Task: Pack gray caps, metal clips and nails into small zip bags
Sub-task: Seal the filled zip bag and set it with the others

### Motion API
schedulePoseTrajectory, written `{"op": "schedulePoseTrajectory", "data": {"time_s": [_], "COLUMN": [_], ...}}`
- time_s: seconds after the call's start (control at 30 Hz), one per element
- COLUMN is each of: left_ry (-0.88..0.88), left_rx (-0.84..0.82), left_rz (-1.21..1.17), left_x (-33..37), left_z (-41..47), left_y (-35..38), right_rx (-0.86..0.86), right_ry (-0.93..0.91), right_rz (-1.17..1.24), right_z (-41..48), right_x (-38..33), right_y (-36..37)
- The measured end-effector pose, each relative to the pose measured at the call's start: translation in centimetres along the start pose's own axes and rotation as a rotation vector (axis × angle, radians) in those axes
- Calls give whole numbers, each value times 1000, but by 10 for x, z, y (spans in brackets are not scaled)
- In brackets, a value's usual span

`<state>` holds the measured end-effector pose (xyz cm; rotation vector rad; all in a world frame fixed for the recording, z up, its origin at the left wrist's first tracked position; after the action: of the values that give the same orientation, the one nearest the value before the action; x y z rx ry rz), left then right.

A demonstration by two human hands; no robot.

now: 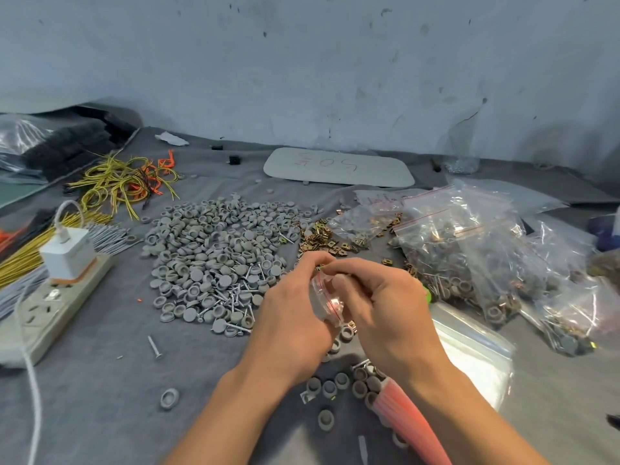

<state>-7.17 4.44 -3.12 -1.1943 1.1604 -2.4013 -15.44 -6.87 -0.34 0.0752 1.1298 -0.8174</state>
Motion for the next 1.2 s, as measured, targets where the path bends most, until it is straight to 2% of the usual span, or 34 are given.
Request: {"op": "schedulePoseTrajectory", "data": {"time_s": [0.17,0.37,0.63,0.8,0.87,0.93,0.97,1.1,1.2], "left_ry": [-8,-14,-35,-94,-100,-97,-103,-132,-126], "left_rx": [-6,10,26,36,38,47,53,115,206], "left_rz": [-69,-132,-130,-204,-239,-253,-268,-345,-352], "left_x": [-2,-5,-12,-19,-21,-22,-23,-24,-24], "left_z": [0,0,0,1,2,2,2,4,4], "left_y": [-4,-6,-11,-16,-17,-19,-20,-24,-27], "right_rx": [1,-106,-206,39,133,186,158,-184,-276], "right_ry": [14,112,-20,157,218,249,257,309,298], "right_rz": [-59,7,-116,246,267,108,-37,-621,-788], "right_z": [4,8,6,17,21,22,21,17,17], "right_x": [-5,-9,-16,-9,-1,9,14,28,32], "right_y": [1,10,17,-1,-10,-20,-25,-24,-17]}}
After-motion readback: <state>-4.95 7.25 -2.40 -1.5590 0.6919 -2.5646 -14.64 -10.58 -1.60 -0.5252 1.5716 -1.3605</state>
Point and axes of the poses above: each hand's wrist, its own z-axis towards the middle knuckle, its own y-axis out of the palm, x = y × z, the point moved 1 cm from there along z, towards the middle knuckle, and after that the axes turned 9 degrees about z, right-handed, at the moved point
